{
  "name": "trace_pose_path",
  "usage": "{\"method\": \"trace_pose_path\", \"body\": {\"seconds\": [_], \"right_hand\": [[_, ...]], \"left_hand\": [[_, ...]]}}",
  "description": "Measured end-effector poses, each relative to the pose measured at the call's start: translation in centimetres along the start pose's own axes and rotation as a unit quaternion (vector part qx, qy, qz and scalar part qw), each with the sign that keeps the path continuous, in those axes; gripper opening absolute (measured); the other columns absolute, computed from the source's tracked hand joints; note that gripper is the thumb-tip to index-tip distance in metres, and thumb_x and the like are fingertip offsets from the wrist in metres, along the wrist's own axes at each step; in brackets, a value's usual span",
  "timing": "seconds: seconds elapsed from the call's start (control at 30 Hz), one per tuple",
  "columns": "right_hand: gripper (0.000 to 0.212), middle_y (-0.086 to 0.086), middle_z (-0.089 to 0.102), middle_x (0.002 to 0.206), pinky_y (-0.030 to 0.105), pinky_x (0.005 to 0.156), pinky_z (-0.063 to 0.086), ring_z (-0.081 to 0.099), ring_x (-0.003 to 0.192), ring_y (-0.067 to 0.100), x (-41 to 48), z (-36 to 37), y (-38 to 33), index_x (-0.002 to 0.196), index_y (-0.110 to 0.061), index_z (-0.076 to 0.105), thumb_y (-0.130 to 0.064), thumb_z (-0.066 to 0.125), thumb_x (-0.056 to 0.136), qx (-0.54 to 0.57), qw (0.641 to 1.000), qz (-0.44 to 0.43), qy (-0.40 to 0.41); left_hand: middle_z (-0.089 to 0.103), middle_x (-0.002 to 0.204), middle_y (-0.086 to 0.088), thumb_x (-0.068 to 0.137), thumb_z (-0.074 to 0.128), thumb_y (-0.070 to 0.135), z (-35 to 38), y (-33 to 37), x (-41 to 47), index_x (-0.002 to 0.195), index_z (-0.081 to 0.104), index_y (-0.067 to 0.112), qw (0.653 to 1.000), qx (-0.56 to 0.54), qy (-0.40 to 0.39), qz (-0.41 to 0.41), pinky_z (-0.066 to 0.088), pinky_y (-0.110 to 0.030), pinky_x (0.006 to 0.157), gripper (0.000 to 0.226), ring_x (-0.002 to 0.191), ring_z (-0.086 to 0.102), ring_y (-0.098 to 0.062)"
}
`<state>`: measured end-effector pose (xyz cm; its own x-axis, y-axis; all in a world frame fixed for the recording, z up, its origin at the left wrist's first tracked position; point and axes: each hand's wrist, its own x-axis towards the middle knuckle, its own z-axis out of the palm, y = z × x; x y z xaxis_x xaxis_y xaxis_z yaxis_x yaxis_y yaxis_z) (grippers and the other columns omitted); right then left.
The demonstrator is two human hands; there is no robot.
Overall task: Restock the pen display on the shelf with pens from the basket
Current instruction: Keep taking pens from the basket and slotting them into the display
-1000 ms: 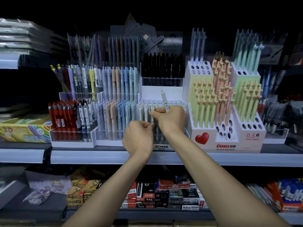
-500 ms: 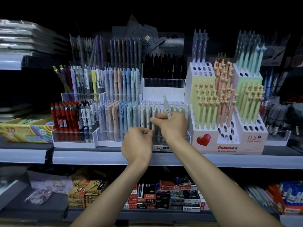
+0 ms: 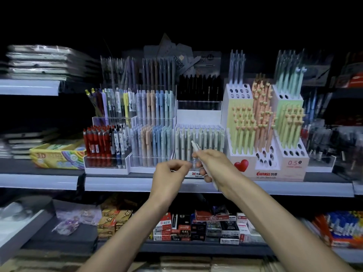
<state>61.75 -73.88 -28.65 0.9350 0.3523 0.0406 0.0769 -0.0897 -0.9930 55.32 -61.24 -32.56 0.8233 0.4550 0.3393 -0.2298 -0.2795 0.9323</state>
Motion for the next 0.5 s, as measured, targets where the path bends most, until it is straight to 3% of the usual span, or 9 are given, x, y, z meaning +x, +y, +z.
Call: {"method": "trace_pose_path", "body": {"seconds": [0.07,0.17,0.23,0.3,0.4,0.5], "right_hand": [[0.026,0.005,0.061,0.079,0.025,0.051,0.040,0.049,0.062,0.015,-1.2,-0.4,-0.1,0.107,-0.007,0.070,-0.021,0.048,0.108,0.019,1.000,-0.010,0.009],[0.016,0.008,0.071,0.087,0.025,0.066,0.054,0.064,0.073,0.017,-2.8,-0.6,-0.2,0.098,-0.010,0.074,-0.017,0.060,0.103,0.045,0.998,-0.040,0.028],[0.010,0.008,0.077,0.096,0.028,0.077,0.058,0.072,0.087,0.020,-3.6,-0.8,-0.4,0.104,-0.010,0.075,-0.015,0.071,0.096,0.059,0.996,-0.058,0.040],[0.022,0.010,0.078,0.101,0.029,0.078,0.060,0.075,0.094,0.023,-4.0,-1.0,-0.4,0.110,-0.006,0.075,-0.012,0.078,0.090,0.071,0.994,-0.068,0.051],[0.025,0.014,0.078,0.097,0.027,0.069,0.063,0.078,0.087,0.024,-4.5,-1.4,-0.4,0.112,-0.002,0.073,-0.005,0.079,0.087,0.098,0.990,-0.081,0.058],[0.027,0.012,0.076,0.098,0.030,0.073,0.065,0.077,0.087,0.023,-4.4,-2.0,-0.3,0.114,-0.001,0.073,-0.004,0.079,0.087,0.094,0.988,-0.103,0.066]], "left_hand": [[0.076,0.080,0.004,0.096,0.072,0.022,-0.1,0.9,-1.2,0.085,0.082,0.017,0.999,-0.022,-0.027,-0.017,0.048,-0.013,0.063,0.016,0.068,0.062,-0.005],[0.080,0.089,0.008,0.095,0.075,0.025,-0.2,1.4,-2.6,0.091,0.083,0.020,0.995,-0.063,-0.067,-0.046,0.048,-0.008,0.062,0.010,0.078,0.073,-0.009],[0.081,0.089,0.006,0.091,0.079,0.024,-0.1,1.6,-3.2,0.093,0.084,0.017,0.994,-0.078,-0.066,-0.038,0.049,-0.008,0.062,0.009,0.081,0.074,-0.007],[0.081,0.087,0.004,0.088,0.082,0.021,0.2,1.7,-3.4,0.094,0.085,0.013,0.995,-0.082,-0.058,-0.021,0.050,-0.007,0.065,0.010,0.079,0.073,-0.001],[0.081,0.087,0.000,0.086,0.084,0.015,0.6,1.7,-3.5,0.093,0.084,0.009,0.997,-0.068,-0.042,0.002,0.054,-0.010,0.076,0.009,0.085,0.075,-0.005],[0.080,0.083,0.000,0.085,0.084,0.014,0.9,1.4,-3.1,0.090,0.084,0.010,0.998,-0.063,-0.020,0.001,0.055,-0.014,0.077,0.006,0.078,0.074,-0.005]]}}
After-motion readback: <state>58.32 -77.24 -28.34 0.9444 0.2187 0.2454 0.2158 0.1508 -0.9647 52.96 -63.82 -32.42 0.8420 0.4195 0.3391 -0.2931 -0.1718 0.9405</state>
